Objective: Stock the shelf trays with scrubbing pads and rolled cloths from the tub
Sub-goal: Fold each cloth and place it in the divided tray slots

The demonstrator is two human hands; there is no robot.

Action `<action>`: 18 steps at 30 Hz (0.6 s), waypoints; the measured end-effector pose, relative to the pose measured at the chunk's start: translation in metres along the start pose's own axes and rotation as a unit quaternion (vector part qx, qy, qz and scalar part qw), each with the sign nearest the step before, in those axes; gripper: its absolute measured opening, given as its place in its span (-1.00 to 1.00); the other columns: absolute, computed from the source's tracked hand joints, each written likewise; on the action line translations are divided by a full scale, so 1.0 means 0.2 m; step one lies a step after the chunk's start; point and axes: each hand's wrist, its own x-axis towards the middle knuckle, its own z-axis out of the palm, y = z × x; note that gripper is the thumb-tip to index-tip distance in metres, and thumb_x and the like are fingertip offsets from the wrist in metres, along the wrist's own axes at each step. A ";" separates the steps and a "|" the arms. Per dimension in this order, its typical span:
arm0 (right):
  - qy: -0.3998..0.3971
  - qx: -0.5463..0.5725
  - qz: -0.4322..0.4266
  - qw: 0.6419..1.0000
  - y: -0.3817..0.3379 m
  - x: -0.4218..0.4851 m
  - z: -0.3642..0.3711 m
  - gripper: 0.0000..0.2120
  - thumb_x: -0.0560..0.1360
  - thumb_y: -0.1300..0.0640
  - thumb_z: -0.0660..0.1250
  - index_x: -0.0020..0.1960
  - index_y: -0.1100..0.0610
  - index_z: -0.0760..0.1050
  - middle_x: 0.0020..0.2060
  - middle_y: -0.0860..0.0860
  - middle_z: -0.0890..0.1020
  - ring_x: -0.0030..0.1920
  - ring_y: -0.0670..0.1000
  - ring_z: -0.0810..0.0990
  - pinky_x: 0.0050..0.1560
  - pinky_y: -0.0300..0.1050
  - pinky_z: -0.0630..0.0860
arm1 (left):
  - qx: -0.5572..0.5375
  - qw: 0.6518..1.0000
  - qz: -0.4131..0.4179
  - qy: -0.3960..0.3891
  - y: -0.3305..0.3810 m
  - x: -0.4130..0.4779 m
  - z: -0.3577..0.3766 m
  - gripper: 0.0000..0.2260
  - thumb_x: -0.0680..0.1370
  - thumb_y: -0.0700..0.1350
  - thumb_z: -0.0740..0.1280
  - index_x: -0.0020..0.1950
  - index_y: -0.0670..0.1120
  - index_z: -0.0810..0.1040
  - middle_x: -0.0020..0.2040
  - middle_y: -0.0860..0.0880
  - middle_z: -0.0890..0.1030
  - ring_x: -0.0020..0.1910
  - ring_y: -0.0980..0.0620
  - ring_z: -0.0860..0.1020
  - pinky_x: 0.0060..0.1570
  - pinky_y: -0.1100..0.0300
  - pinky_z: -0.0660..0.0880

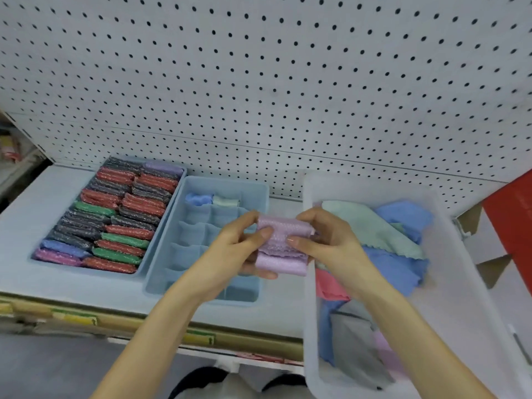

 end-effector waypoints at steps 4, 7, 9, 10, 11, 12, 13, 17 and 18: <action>0.049 -0.021 -0.067 0.996 0.02 0.06 0.13 -0.67 0.36 0.36 0.40 -0.20 -0.09 0.56 -0.23 -0.08 0.61 -0.19 -0.05 0.60 -0.12 -0.11 0.49 | -0.050 0.996 -0.023 -0.071 0.02 -0.03 -0.17 -0.71 0.54 0.04 0.17 0.13 -0.04 0.55 0.08 -0.07 0.66 0.03 -0.05 0.65 -0.11 0.09 0.62; 0.048 -0.086 -0.131 0.986 0.06 0.10 0.22 -0.52 0.30 0.41 0.33 -0.17 -0.20 0.61 -0.10 -0.11 0.53 -0.08 -0.09 0.57 -0.10 -0.21 0.50 | -0.025 0.995 -0.039 -0.084 0.02 -0.01 -0.26 -0.61 0.55 0.10 0.13 0.15 -0.08 0.61 0.12 -0.11 0.65 0.07 -0.11 0.64 0.03 0.06 0.59; 0.041 -0.105 -0.133 0.985 0.08 0.12 0.27 -0.50 0.31 0.44 0.32 -0.15 -0.19 0.63 -0.06 -0.13 0.51 -0.02 -0.10 0.56 -0.08 -0.25 0.51 | -0.046 0.996 -0.056 -0.042 0.01 0.01 -0.32 -0.72 0.58 0.00 0.21 0.08 -0.12 0.62 0.04 -0.16 0.67 0.02 -0.11 0.66 0.03 0.07 0.60; 0.040 -0.111 -0.128 0.985 0.09 0.13 0.29 -0.50 0.32 0.44 0.32 -0.15 -0.19 0.63 -0.04 -0.13 0.52 0.01 -0.10 0.55 -0.07 -0.26 0.51 | -0.055 0.996 -0.061 -0.025 0.00 0.02 -0.35 -0.78 0.58 -0.09 0.24 0.08 -0.17 0.60 0.03 -0.18 0.67 0.01 -0.12 0.66 0.03 0.09 0.60; 0.043 -0.116 -0.122 0.985 0.10 0.14 0.31 -0.50 0.33 0.43 0.31 -0.14 -0.20 0.63 -0.02 -0.12 0.52 0.05 -0.10 0.55 -0.05 -0.28 0.50 | -0.064 0.996 -0.065 -0.019 0.00 0.03 -0.38 -0.82 0.57 -0.17 0.27 0.09 -0.21 0.58 0.02 -0.20 0.67 0.00 -0.13 0.66 0.02 0.10 0.60; 0.047 -0.118 -0.117 0.985 0.10 0.14 0.33 -0.51 0.34 0.41 0.31 -0.13 -0.21 0.63 -0.01 -0.09 0.52 0.07 -0.11 0.55 -0.03 -0.30 0.49 | -0.068 0.995 -0.067 -0.019 -0.01 0.04 -0.42 -0.84 0.56 -0.22 0.29 0.09 -0.23 0.57 0.02 -0.21 0.67 -0.01 -0.14 0.66 0.01 0.11 0.60; 0.045 -0.118 -0.111 0.986 0.10 0.15 0.35 -0.52 0.35 0.41 0.30 -0.11 -0.19 0.62 0.00 -0.07 0.53 0.08 -0.11 0.55 -0.02 -0.30 0.48 | -0.068 0.995 -0.071 -0.020 -0.01 0.04 -0.45 -0.85 0.55 -0.24 0.30 0.09 -0.22 0.56 0.01 -0.20 0.67 -0.02 -0.14 0.66 -0.02 0.11 0.61; 0.032 -0.088 -0.062 0.994 0.11 0.15 0.42 -0.70 0.38 0.36 0.29 -0.04 0.01 0.57 -0.05 -0.08 0.60 0.00 -0.04 0.60 0.00 -0.20 0.50 | -0.016 0.997 -0.064 -0.032 0.00 0.05 -0.54 -0.84 0.58 -0.13 0.28 0.09 -0.15 0.56 -0.01 -0.12 0.68 -0.06 -0.07 0.67 -0.15 0.15 0.60; 0.045 -0.084 -0.051 0.994 0.11 0.16 0.44 -0.78 0.39 0.31 0.31 -0.03 0.07 0.55 -0.09 -0.07 0.63 -0.05 -0.02 0.61 -0.03 -0.17 0.52 | -0.003 0.997 -0.061 -0.045 0.00 0.05 -0.55 -0.80 0.58 -0.05 0.26 0.10 -0.13 0.57 -0.01 -0.10 0.69 -0.05 -0.04 0.67 -0.13 0.13 0.61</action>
